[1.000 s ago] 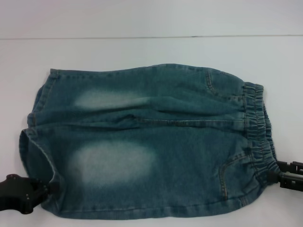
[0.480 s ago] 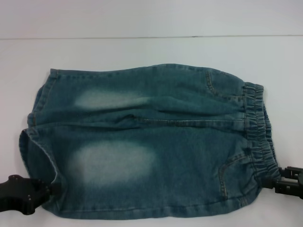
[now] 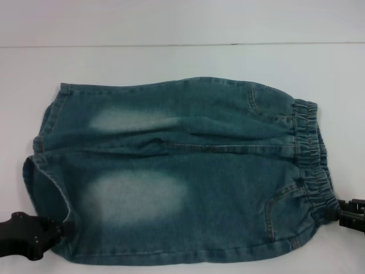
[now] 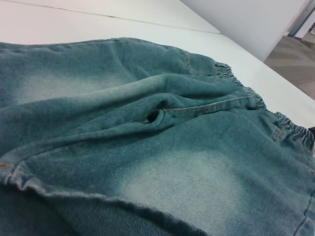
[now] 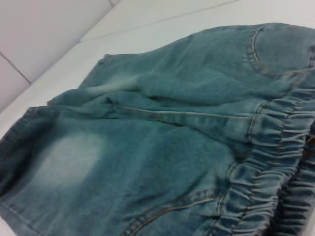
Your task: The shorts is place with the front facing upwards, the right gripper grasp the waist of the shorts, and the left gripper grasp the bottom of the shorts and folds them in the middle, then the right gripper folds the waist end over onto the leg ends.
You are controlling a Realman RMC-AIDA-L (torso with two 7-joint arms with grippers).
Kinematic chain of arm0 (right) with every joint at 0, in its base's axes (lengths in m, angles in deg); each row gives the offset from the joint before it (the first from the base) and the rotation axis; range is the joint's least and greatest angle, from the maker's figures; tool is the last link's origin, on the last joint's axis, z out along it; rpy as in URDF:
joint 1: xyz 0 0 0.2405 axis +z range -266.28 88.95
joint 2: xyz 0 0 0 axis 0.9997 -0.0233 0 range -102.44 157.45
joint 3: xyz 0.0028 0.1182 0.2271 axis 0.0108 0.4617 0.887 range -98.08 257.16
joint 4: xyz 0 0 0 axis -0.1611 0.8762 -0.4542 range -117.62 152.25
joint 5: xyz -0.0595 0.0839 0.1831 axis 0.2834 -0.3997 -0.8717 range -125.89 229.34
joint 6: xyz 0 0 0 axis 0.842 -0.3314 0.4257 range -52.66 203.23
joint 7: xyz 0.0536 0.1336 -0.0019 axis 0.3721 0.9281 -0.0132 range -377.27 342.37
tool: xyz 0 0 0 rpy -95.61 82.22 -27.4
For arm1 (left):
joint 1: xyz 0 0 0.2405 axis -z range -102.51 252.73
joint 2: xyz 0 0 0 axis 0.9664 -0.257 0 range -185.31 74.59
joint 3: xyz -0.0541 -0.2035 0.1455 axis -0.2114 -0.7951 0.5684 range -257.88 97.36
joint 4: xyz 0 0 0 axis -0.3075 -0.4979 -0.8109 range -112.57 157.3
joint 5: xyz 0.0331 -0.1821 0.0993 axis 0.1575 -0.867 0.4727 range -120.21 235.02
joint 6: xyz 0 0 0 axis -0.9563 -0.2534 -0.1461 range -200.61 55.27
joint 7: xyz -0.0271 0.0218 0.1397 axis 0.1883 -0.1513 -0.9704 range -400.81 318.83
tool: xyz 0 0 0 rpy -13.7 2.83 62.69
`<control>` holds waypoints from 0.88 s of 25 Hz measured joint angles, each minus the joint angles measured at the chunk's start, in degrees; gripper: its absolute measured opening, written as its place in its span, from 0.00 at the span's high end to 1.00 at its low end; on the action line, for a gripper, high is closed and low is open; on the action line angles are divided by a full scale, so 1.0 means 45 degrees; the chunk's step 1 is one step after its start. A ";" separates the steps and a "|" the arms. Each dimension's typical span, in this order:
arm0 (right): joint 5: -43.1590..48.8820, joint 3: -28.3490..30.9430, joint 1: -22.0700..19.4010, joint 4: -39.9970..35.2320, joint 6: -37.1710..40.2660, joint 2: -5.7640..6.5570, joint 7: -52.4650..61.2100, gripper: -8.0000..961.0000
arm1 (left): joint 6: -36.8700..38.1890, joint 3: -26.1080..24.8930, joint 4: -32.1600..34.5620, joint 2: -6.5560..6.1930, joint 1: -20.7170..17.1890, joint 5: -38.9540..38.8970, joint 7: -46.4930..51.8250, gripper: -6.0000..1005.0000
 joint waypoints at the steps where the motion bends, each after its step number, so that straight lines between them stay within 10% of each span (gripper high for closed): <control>1: 0.0000 0.0000 0.0004 -0.0006 0.0017 -0.0005 -0.0008 0.42 | 0.0000 0.0000 -0.0019 0.0000 0.0000 -0.0002 -0.0009 0.98; 4: -0.0016 0.0028 0.0028 -0.0010 0.0248 -0.0007 -0.0102 0.53 | 0.0051 0.0000 -0.0028 0.0000 0.0013 -0.0034 -0.0019 0.98; 6: -0.0064 0.0084 0.0031 -0.0011 0.0500 -0.0012 -0.0250 0.78 | 0.0066 0.0000 -0.0030 0.0000 0.0025 -0.0101 -0.0021 0.98; 22: -0.0184 0.1192 0.0280 -0.0016 0.1234 0.0046 0.0302 0.96 | 0.0056 -0.0094 -0.0021 -0.0011 0.0151 -0.0593 -0.0052 0.98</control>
